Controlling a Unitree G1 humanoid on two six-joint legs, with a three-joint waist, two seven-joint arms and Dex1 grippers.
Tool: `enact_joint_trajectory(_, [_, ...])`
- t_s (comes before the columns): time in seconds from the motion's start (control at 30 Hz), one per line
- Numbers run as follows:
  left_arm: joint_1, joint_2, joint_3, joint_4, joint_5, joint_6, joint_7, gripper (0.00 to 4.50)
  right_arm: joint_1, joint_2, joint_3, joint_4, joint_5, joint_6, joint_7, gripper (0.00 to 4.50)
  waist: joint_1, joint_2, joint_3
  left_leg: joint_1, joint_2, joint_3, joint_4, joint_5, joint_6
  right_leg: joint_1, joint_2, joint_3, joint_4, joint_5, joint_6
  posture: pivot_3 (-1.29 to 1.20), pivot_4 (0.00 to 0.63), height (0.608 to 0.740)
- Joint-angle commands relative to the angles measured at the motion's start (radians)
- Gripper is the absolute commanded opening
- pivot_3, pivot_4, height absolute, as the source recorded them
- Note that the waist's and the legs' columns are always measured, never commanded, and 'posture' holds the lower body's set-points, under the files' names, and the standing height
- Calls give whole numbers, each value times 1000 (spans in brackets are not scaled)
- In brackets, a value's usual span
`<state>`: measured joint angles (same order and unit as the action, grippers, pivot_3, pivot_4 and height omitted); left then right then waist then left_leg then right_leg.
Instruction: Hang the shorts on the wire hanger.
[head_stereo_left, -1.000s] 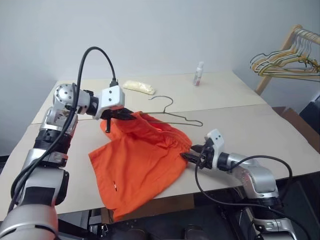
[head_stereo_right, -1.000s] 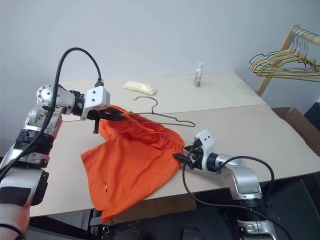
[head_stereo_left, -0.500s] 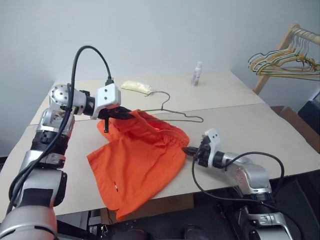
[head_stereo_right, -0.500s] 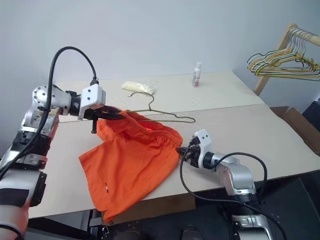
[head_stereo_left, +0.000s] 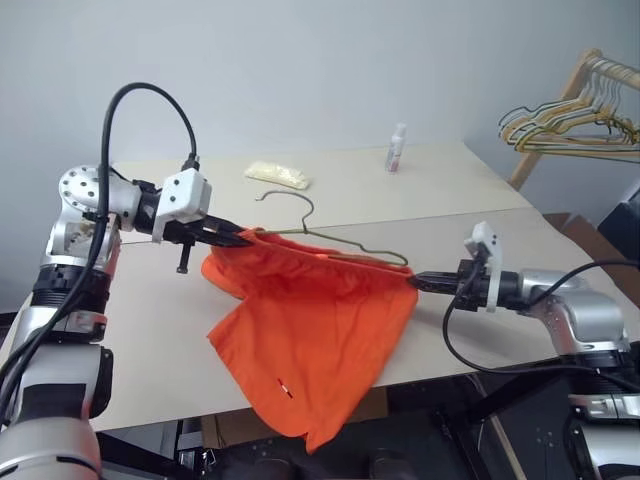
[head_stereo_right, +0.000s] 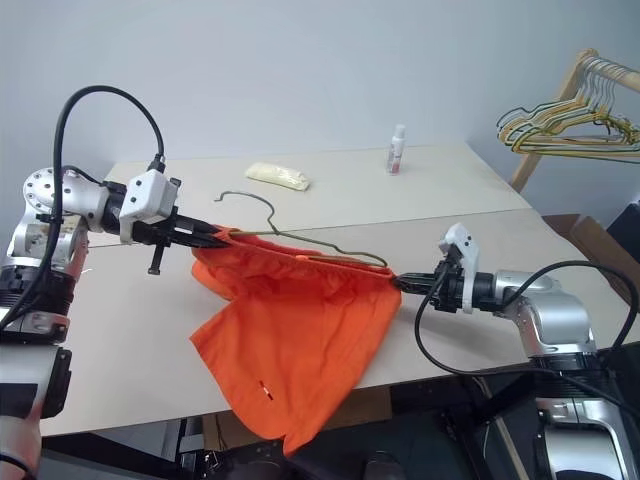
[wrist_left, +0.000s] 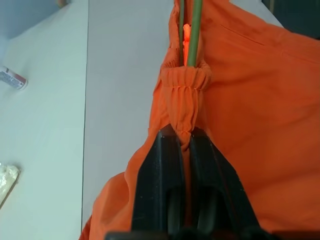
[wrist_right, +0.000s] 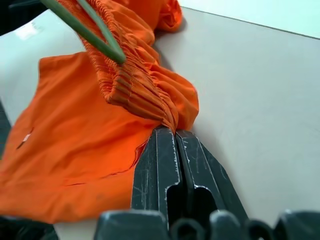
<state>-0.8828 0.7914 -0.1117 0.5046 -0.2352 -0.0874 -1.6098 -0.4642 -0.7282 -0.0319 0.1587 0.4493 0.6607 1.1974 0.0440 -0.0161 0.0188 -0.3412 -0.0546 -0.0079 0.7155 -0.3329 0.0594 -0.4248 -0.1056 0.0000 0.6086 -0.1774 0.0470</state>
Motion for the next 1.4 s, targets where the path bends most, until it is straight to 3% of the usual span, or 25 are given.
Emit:
enact_joint_trajectory(0.03, [-4,20,39,-26,-15,0,5,0,-32,-37,8,35,-32,-64,33,47,0,0,0,0,0,0,0,0,0,0,0,0,0,0,0,145,0,740])
enact_joint_trajectory(0.37, [2,25,34,-3,5,-37,18,0,-52,-59,22,94,-58,-69,53,47,5,0,0,0,0,0,0,0,-1,0,0,0,0,0,0,139,0,740])
enact_joint_trajectory(0.67, [-24,13,-23,83,142,-126,116,0,-66,-88,12,76,-55,-100,78,47,7,0,0,-1,0,0,0,1,-2,-1,-1,0,0,0,0,127,0,740])
enact_joint_trajectory(0.9, [-41,-31,-29,85,172,-165,192,0,-67,-126,16,-54,-120,-306,66,47,10,0,0,-2,0,0,0,1,-2,-2,-1,0,0,0,0,118,0,740])
enact_joint_trajectory(1.23, [-87,-65,-42,78,206,-203,251,0,-253,-136,80,-115,-256,-443,31,47,7,0,0,-2,0,2,0,2,-3,-3,-1,1,0,0,0,115,0,740])
enact_joint_trajectory(1.4, [-96,-85,-37,83,210,-205,284,0,-277,-134,111,-126,-286,-540,65,47,8,0,0,-3,0,1,0,2,-4,-3,-1,0,-2,0,0,118,0,740])
